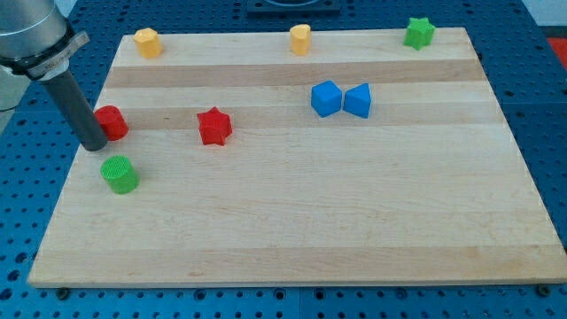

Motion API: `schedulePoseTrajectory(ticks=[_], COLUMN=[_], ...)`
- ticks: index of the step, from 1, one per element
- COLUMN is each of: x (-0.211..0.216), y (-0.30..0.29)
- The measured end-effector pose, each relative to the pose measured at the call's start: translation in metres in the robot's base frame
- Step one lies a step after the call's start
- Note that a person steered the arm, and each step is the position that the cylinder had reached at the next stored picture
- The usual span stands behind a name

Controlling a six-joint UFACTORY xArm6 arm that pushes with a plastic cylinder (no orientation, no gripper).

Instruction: Move green circle towards bottom right of the board

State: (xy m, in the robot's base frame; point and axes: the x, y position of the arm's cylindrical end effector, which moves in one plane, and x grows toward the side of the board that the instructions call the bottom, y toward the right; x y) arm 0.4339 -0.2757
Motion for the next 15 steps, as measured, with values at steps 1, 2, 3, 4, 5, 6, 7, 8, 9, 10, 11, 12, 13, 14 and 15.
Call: schedulePoseTrajectory(ticks=[1, 2, 3, 4, 5, 6, 7, 8, 9, 10, 11, 12, 13, 14, 15], x=[0.024, 0.052, 0.066, 0.066, 0.066, 0.068, 0.075, 0.076, 0.063, 0.063, 0.06, 0.046, 0.056, 0.07, 0.083], y=[0.003, 0.016, 0.039, 0.045, 0.045, 0.061, 0.093, 0.128, 0.15, 0.151, 0.145, 0.143, 0.15, 0.15, 0.183])
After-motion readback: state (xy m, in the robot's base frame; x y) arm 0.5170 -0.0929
